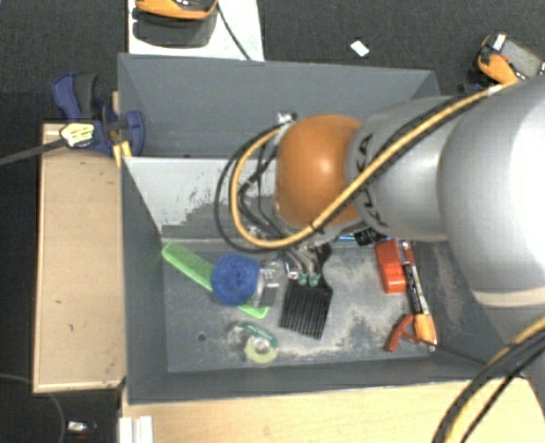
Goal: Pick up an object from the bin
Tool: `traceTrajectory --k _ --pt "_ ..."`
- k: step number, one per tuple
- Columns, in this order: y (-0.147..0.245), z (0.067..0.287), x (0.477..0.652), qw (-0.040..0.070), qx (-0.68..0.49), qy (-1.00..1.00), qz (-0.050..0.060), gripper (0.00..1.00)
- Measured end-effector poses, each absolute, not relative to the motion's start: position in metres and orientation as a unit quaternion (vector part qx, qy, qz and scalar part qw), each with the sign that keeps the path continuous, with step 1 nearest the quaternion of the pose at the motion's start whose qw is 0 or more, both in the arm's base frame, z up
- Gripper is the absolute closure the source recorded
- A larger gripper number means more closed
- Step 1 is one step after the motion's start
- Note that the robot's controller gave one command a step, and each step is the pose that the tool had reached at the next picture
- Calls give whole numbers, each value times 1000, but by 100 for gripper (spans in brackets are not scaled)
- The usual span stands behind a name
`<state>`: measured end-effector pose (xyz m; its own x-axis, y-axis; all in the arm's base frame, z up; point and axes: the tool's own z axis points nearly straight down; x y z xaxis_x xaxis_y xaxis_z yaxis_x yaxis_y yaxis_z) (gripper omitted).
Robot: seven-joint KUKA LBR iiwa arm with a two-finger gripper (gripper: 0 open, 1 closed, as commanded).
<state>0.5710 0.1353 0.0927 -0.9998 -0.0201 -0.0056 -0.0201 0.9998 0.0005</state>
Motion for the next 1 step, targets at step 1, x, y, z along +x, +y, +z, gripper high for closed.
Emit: traceTrajectory --k 1 --pt "156 99 552 1 37 999 1 0"
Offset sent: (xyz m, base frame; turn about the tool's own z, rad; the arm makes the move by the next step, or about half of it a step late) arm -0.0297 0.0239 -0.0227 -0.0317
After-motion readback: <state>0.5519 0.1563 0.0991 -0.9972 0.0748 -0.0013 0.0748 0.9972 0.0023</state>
